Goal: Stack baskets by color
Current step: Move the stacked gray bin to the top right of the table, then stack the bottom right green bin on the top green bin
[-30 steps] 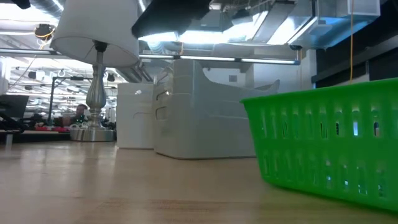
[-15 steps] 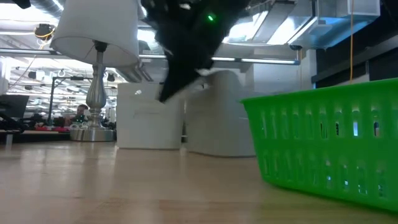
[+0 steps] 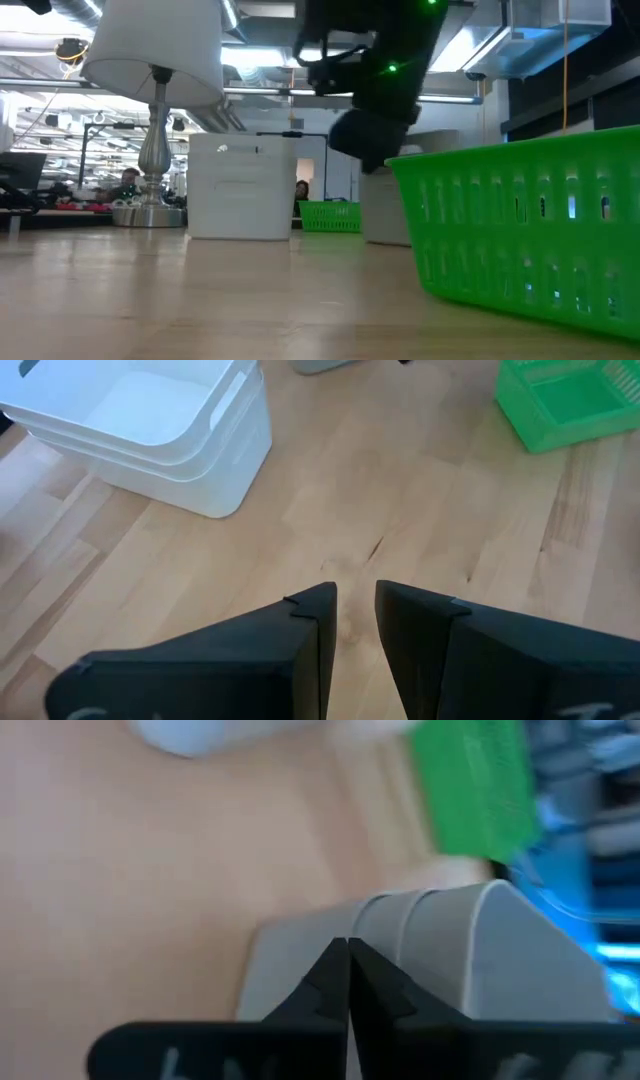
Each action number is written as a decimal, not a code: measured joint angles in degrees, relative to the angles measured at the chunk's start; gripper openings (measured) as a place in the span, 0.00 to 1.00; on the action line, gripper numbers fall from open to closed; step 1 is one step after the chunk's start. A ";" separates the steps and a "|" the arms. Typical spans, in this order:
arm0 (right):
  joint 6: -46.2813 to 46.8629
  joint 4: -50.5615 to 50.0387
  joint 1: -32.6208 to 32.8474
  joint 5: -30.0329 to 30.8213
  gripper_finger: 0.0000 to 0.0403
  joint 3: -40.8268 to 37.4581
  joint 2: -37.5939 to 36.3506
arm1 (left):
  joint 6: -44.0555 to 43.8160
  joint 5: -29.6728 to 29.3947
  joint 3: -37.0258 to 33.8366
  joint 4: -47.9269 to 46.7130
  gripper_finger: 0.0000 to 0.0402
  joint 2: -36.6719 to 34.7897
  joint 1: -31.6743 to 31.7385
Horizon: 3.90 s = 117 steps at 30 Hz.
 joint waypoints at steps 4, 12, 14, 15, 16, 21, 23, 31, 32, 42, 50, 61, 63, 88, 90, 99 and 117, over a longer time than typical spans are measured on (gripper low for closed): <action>7.43 -9.19 -0.92 3.65 0.00 0.00 -0.02 | 0.00 0.00 0.00 -0.29 0.16 0.00 0.00; -0.13 -11.93 0.55 -2.99 0.00 2.55 -0.84 | 0.00 0.00 0.00 -1.03 0.16 0.00 0.00; -4.33 -12.25 2.05 -6.23 0.00 4.31 -0.94 | 0.01 0.03 0.00 -1.05 0.16 0.00 0.00; -7.13 -12.16 2.93 -8.09 0.00 5.36 -0.94 | 0.17 0.04 0.00 -1.05 0.16 0.00 -0.01; -10.50 -12.11 3.86 -10.22 0.00 6.38 -0.94 | 0.73 0.02 0.00 -1.05 0.16 0.00 -0.04; -23.83 -12.23 7.98 -22.96 0.00 12.62 -0.98 | 2.84 0.11 0.00 -1.03 0.16 0.00 -0.04; -27.03 -12.22 9.07 -27.16 0.00 14.91 -0.98 | 2.97 0.25 0.00 -1.03 0.16 0.00 -0.04; -29.47 -9.82 10.14 -31.59 0.03 17.53 -1.05 | 2.97 0.48 0.00 -1.01 0.16 0.00 -0.04; -29.40 -9.93 10.00 -32.26 0.03 17.53 -1.05 | 2.97 0.48 0.00 -0.99 0.16 0.00 -0.04; -29.37 -9.74 9.86 -32.61 0.04 17.51 -1.03 | 2.98 0.50 0.00 -0.98 0.16 0.00 -0.04; -32.23 -8.94 9.62 -39.91 0.09 17.51 -1.03 | 2.99 0.50 0.00 -0.98 0.16 0.00 -0.06; -32.55 -7.08 9.62 -41.77 0.07 17.49 -1.03 | 3.02 0.49 0.00 -0.98 0.16 0.00 -0.04; -32.49 -6.92 9.62 -41.75 0.11 17.49 -1.03 | 3.03 0.50 0.00 -0.98 0.16 0.00 -0.05; -40.02 4.74 9.79 -49.56 0.25 2.93 -0.94 | 4.51 1.79 0.00 -1.01 0.16 0.00 -0.02; -40.81 6.60 9.79 -49.56 0.25 1.22 -0.94 | 4.51 1.77 0.00 -1.01 0.16 0.00 -0.02; -36.42 12.22 9.73 -46.75 0.18 -2.42 -0.94 | 4.52 1.77 0.00 -1.03 0.16 0.00 -0.02; -6.73 0.77 8.48 -27.88 0.01 15.24 -0.94 | 7.28 3.42 0.00 -1.03 0.16 0.00 -0.04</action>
